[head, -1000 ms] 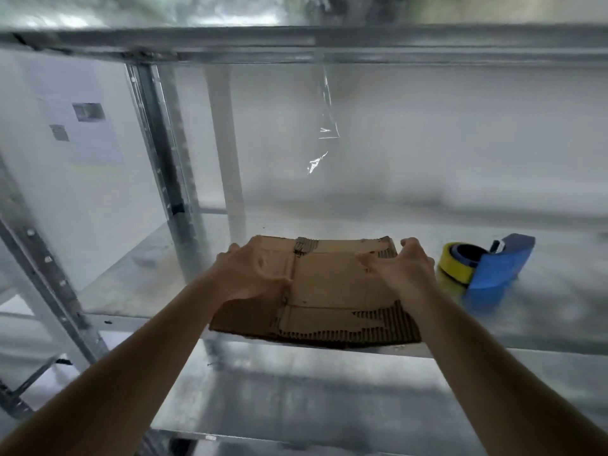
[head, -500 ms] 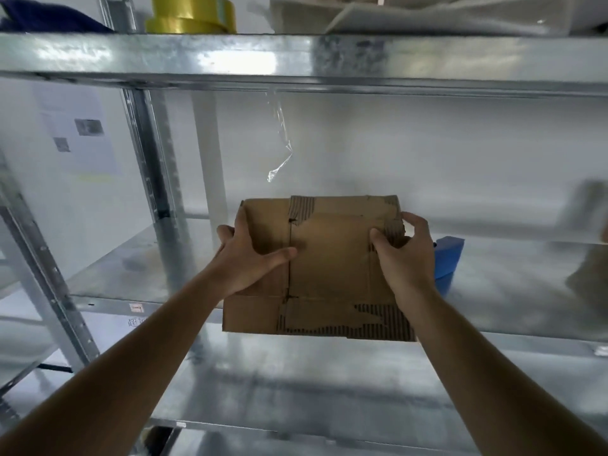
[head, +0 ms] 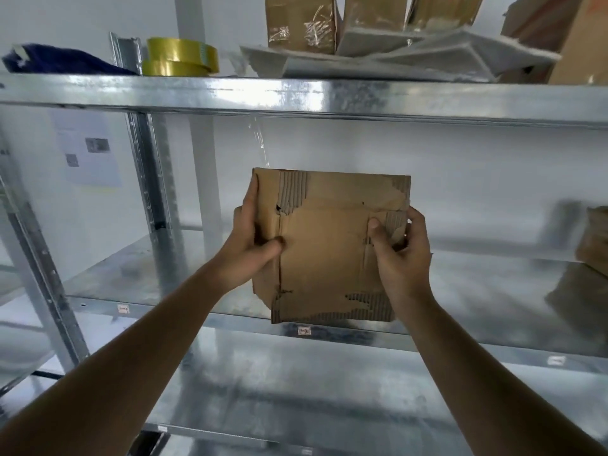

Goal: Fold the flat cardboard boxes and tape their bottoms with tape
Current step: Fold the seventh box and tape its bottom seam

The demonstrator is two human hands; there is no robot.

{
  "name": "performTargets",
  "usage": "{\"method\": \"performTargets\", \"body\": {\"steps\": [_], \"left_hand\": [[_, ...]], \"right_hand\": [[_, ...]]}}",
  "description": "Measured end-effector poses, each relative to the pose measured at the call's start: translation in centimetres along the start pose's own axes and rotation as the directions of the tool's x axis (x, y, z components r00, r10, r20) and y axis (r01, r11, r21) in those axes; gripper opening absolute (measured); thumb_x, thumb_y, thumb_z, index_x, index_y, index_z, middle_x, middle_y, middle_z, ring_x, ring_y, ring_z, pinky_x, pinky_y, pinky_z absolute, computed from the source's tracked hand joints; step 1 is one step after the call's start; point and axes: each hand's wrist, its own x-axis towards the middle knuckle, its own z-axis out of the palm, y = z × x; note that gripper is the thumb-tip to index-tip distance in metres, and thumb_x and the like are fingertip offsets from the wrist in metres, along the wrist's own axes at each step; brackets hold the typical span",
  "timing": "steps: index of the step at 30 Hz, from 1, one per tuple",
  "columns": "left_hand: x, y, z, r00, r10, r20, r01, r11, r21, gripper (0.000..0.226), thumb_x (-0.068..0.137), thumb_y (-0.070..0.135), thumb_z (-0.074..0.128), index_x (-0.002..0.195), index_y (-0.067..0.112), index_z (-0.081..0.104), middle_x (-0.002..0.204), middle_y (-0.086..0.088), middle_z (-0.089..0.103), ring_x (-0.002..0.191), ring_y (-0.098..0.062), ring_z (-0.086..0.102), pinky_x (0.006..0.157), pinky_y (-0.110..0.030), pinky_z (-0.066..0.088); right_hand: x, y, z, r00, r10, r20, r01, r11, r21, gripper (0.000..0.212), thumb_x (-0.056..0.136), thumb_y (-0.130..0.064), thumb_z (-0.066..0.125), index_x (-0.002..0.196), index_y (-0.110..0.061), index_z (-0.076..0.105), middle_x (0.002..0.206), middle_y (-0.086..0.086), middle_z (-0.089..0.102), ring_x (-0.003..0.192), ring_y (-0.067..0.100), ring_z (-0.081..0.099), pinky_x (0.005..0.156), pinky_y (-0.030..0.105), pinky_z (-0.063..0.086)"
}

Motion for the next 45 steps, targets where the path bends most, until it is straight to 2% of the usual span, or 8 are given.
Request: {"method": "performTargets", "body": {"steps": [7,13,16,20,27,32,37,45], "left_hand": [[0.6,-1.2,0.1,0.989,-0.040,0.142,0.062,0.987,-0.150,0.106,0.082,-0.021,0.052,0.160,0.040,0.015,0.116,0.003,0.052,0.080,-0.005,0.051,0.064,-0.021,0.048],[2.0,-2.9,0.1,0.980,-0.161,0.119,0.179,0.971,-0.161,0.065,0.076,-0.022,0.049,0.140,-0.014,0.041,0.078,0.009,0.060,0.064,-0.001,0.055,0.056,-0.017,0.044],[2.9,-3.4,-0.4,0.958,-0.227,0.176,0.262,0.941,-0.215,0.048,0.087,0.023,0.061,0.132,0.009,0.056,0.101,0.011,0.073,0.097,-0.001,0.067,0.090,-0.028,0.052],[3.7,-3.7,-0.3,0.937,-0.299,0.178,0.332,0.922,-0.201,0.089,0.077,0.089,0.055,0.144,0.031,0.051,0.135,0.003,0.066,0.128,-0.014,0.062,0.117,-0.044,0.042],[5.0,-3.0,1.0,0.985,-0.172,0.009,0.167,0.937,-0.306,0.024,0.108,0.031,0.050,0.124,0.028,0.067,0.136,-0.007,0.062,0.119,-0.015,0.066,0.105,-0.034,0.052],[5.3,-3.4,0.9,0.995,-0.098,-0.015,0.089,0.949,-0.302,0.037,0.107,0.014,0.051,0.142,0.025,0.058,0.134,0.005,0.064,0.124,-0.013,0.063,0.096,-0.026,0.054],[5.9,-3.4,0.6,0.995,-0.100,-0.015,0.090,0.947,-0.308,0.072,0.106,0.008,0.053,0.160,0.044,0.022,0.127,0.007,0.059,0.108,-0.004,0.069,0.083,-0.019,0.056],[6.2,-4.3,0.3,0.999,-0.032,-0.022,0.029,0.993,-0.116,0.026,0.104,0.010,0.056,0.113,0.025,0.075,0.126,0.002,0.060,0.119,-0.008,0.059,0.101,-0.020,0.045]], "right_hand": [[-0.5,1.9,0.5,0.993,0.009,0.115,-0.003,0.999,-0.047,0.060,0.095,-0.051,0.067,0.147,-0.038,0.041,0.140,-0.006,0.056,0.121,0.011,0.061,0.081,0.029,0.064],[-0.1,2.1,1.5,0.993,0.037,0.110,-0.026,0.995,-0.098,0.064,0.089,-0.073,0.059,0.143,-0.043,0.043,0.138,-0.005,0.048,0.122,0.013,0.057,0.087,0.032,0.062],[0.2,2.0,1.7,0.994,0.073,0.080,-0.061,0.988,-0.144,0.048,0.089,-0.070,0.051,0.130,-0.044,0.050,0.130,-0.006,0.046,0.116,0.010,0.055,0.080,0.019,0.053],[0.9,1.7,2.0,0.992,0.125,0.029,-0.120,0.984,-0.132,0.033,0.089,-0.069,0.045,0.105,-0.042,0.054,0.118,-0.015,0.049,0.107,0.007,0.058,0.072,0.012,0.049],[3.3,2.7,1.7,0.990,0.086,-0.113,-0.107,0.975,-0.197,0.035,0.102,-0.048,0.058,0.097,-0.018,0.074,0.112,-0.004,0.063,0.101,0.006,0.062,0.077,0.016,0.046],[3.6,3.0,1.8,0.986,0.090,-0.143,-0.112,0.983,-0.149,0.019,0.101,-0.038,0.060,0.108,-0.027,0.074,0.117,-0.007,0.065,0.108,0.013,0.064,0.089,0.031,0.055],[3.8,2.4,2.1,0.985,0.117,-0.123,-0.126,0.990,-0.070,0.031,0.106,-0.024,0.056,0.135,-0.032,0.060,0.127,-0.010,0.060,0.107,0.011,0.063,0.068,0.008,0.049],[4.1,2.1,2.7,0.991,0.101,-0.084,-0.112,0.984,-0.141,0.032,0.107,-0.019,0.047,0.127,-0.028,0.071,0.131,-0.010,0.062,0.113,0.002,0.060,0.105,0.029,0.049]]}}
